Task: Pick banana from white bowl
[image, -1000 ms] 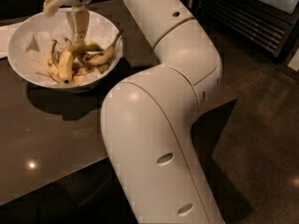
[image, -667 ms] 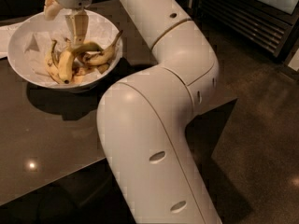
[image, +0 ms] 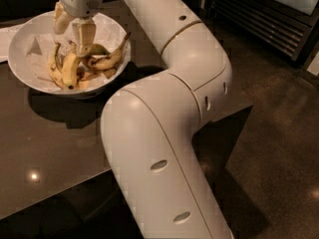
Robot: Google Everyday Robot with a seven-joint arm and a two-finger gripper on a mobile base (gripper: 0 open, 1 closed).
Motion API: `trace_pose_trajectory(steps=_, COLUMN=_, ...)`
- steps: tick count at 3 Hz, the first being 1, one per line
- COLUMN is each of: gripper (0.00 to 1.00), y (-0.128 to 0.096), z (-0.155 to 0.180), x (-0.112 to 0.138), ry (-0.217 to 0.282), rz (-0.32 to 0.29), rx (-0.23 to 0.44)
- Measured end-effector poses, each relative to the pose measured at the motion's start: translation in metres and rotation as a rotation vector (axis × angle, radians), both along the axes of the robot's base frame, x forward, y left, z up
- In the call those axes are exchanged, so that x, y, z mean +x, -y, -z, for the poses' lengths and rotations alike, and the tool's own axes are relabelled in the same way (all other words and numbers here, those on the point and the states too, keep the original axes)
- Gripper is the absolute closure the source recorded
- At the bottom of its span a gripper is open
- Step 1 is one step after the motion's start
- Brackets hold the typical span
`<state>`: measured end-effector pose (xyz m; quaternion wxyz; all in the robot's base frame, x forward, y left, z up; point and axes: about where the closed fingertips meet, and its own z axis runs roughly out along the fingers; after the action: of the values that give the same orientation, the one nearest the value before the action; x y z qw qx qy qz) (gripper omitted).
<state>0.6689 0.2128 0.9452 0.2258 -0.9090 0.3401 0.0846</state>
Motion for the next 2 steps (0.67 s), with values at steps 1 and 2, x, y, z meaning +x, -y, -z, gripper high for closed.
trace_pose_trajectory(steps=1, gripper=0.41, y=0.0009, z=0.0087, x=-0.0007, ry=-0.019, rz=0.002, rx=-0.019)
trace_pose_trajectory(steps=2, gripper=0.41, y=-0.0005, z=0.0167, x=-0.0024, ry=-0.034, rz=-0.006, rx=-0.036)
